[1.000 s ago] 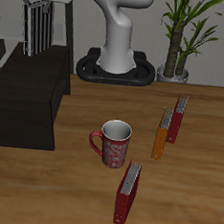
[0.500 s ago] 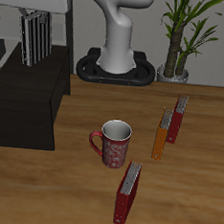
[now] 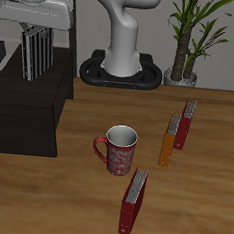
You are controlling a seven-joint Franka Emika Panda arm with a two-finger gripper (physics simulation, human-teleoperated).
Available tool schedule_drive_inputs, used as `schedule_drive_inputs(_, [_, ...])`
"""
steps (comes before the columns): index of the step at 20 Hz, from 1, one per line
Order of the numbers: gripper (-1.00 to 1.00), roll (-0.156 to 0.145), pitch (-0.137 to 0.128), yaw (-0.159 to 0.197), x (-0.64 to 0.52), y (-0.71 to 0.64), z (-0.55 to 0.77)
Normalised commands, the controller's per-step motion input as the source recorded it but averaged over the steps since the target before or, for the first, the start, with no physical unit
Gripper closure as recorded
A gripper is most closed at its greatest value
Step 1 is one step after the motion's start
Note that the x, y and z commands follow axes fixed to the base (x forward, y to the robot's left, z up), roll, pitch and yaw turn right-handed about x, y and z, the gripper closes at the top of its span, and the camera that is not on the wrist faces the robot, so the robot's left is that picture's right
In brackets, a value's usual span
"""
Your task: Place the striped book upright on top of the shelf
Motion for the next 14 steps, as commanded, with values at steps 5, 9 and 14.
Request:
schedule_drive_inputs(5, [-1.00,-0.015,0.026,-0.026,0.04,-0.05,-0.09])
schedule_drive_inputs(9, [-1.00,0.014,0.012,0.001,0.01,0.08,-0.05])
schedule_drive_inputs(14, [-1.00,0.003,-0.009,0.024,-0.02,0.13,0.00])
